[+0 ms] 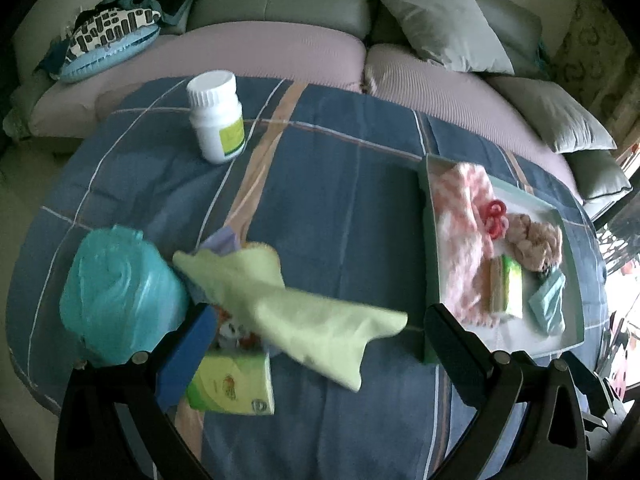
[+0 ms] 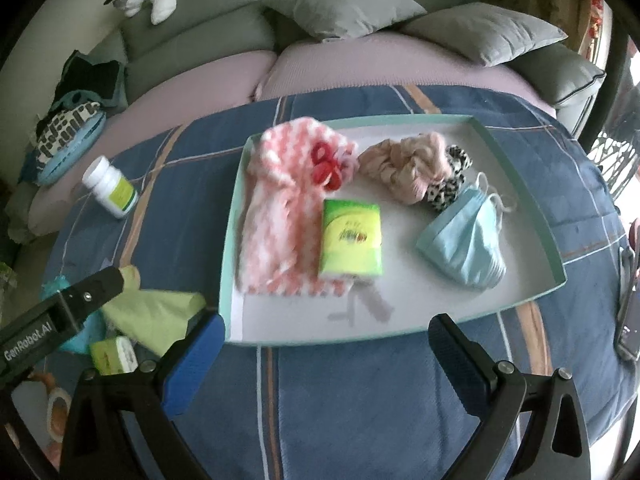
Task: Organize soft objects
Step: 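Move both open tools back toward the light green cloth and tissue pack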
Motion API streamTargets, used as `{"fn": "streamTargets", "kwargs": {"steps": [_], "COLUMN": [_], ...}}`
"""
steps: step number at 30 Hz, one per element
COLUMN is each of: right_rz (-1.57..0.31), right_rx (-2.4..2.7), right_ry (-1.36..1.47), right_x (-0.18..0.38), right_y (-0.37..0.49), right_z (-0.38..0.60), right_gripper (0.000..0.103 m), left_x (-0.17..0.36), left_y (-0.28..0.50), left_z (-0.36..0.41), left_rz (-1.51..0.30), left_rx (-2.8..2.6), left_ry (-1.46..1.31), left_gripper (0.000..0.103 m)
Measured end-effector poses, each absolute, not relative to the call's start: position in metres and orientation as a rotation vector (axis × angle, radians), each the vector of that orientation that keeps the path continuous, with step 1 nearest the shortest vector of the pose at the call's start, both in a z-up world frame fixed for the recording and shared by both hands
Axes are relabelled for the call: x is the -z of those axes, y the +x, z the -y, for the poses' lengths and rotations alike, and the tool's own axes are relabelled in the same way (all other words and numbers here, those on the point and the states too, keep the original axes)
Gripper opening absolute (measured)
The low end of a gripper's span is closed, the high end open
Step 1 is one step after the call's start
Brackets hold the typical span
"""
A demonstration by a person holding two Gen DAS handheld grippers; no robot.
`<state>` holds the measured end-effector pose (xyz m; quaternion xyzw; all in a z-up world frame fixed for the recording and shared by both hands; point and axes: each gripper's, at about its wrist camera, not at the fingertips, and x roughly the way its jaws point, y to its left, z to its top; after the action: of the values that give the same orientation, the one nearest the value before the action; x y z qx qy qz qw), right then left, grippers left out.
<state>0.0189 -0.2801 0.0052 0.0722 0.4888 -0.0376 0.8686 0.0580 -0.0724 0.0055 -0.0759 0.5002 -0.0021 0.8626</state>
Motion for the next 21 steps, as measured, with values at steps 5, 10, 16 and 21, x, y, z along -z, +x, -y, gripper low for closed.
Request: {"fn": "streamTargets", "kwargs": {"steps": [5,10,16,21], "right_rz": [-1.031,-1.023,-1.016,-1.007], "right_rx": [0.049,0.010,-0.022,-0.060], "right_ry": [0.152,0.145,0.138,0.152], "right_x": [-0.004,-0.006,-0.005,-0.004], "right_y": [0.013,0.013,0.017,0.019], "right_z": [0.273,0.264,0.255,0.249], "right_gripper": [0.103,0.103,0.103,0.102], "left_x": [-0.001,0.006,0.012,0.010], "left_y": [0.046,0.037,0.029,0.024], "left_z": [0.066,0.055,0.036,0.025], "left_rz": [-1.066,-1.090,-1.108,-1.097], "left_rx": [-0.016,-0.046,-0.091,-0.122], "left_ry": [-0.165,-0.196,-0.247,-0.269], "left_gripper": [0.103,0.103,0.103,0.103]}}
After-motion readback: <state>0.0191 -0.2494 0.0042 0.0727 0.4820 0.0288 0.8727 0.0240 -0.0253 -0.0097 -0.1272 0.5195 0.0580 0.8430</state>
